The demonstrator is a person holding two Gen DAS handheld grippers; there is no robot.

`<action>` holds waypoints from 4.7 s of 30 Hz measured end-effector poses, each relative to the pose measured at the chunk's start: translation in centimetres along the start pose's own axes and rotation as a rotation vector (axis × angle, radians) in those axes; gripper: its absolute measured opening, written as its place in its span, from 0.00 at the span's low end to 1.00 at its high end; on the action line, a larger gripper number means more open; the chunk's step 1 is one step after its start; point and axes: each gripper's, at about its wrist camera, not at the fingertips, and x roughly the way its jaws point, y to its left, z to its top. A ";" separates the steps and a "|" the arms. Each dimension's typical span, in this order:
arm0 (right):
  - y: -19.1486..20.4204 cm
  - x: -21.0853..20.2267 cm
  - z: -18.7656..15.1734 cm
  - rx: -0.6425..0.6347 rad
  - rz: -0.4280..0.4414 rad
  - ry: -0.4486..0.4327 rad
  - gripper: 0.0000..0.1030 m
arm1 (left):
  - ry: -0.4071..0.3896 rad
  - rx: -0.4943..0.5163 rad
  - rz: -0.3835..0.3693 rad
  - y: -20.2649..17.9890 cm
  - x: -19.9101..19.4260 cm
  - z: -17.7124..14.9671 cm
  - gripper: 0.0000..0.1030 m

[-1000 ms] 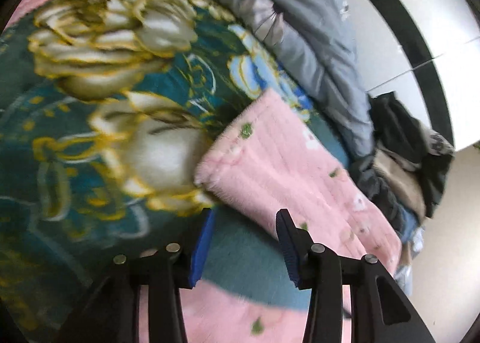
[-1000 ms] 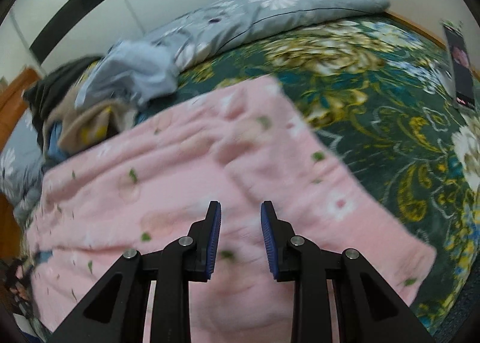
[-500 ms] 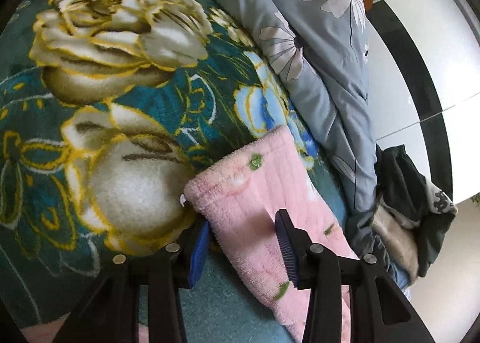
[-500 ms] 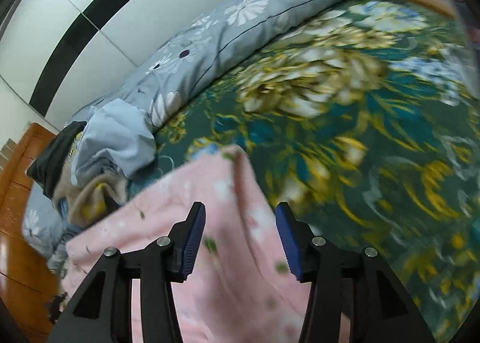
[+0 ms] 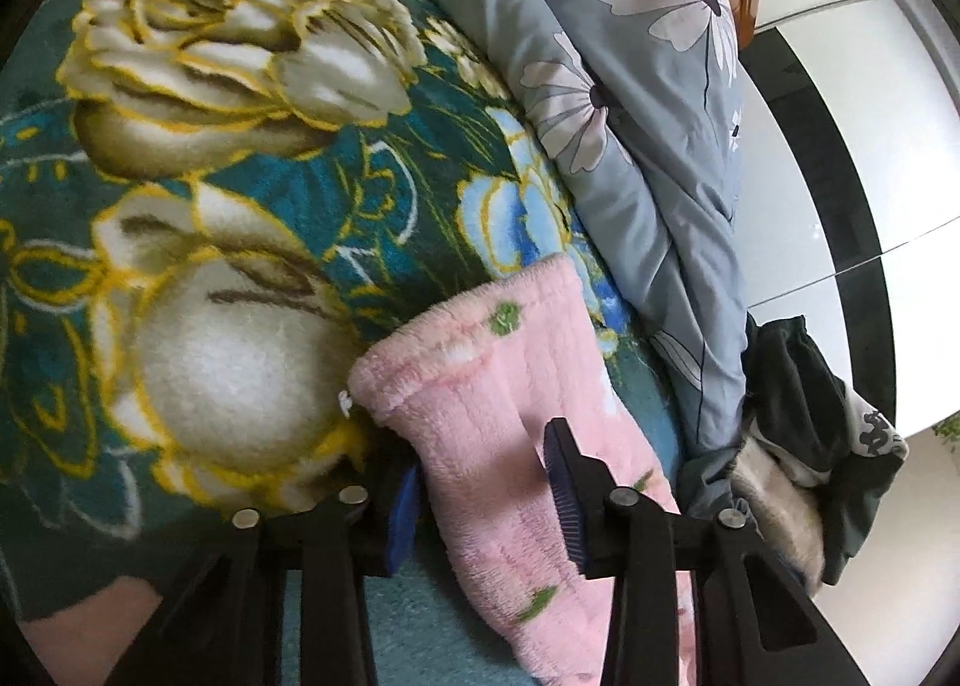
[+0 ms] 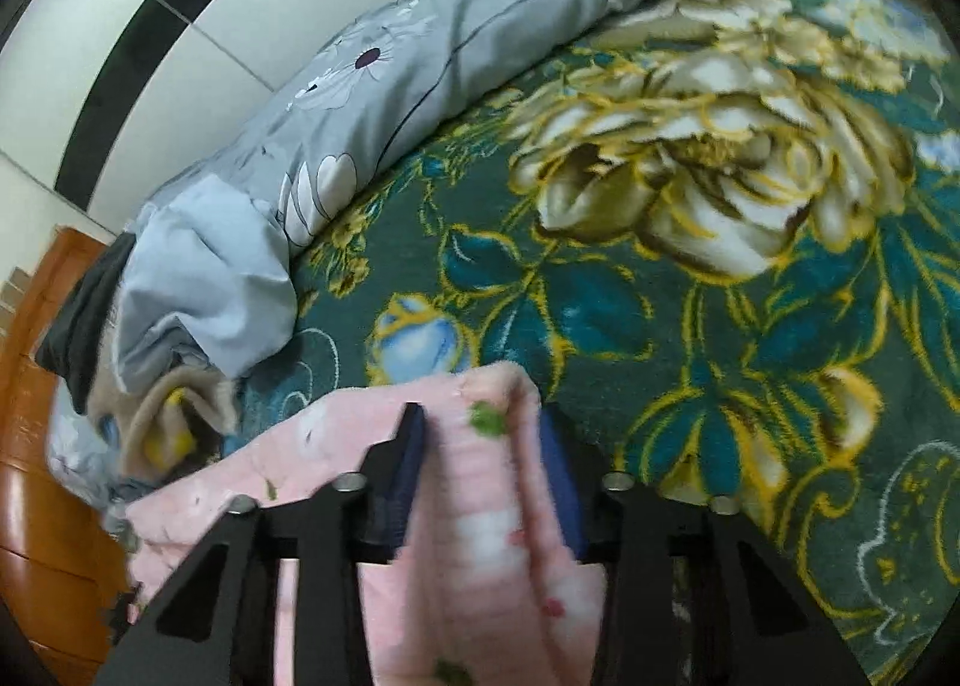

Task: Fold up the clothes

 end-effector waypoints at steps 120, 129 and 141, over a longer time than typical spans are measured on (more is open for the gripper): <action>6.6 -1.1 -12.3 -0.143 -0.123 -0.033 0.24 | -0.123 0.447 -0.003 -6.6 -4.3 -2.9 0.06; 6.6 -1.0 -12.1 -0.132 -0.122 -0.032 0.24 | -0.077 0.128 0.083 2.0 -6.0 -0.9 0.03; 7.0 -6.3 -14.4 -0.166 -0.005 -0.121 0.43 | -0.058 0.267 -0.061 0.8 -12.7 -6.5 0.63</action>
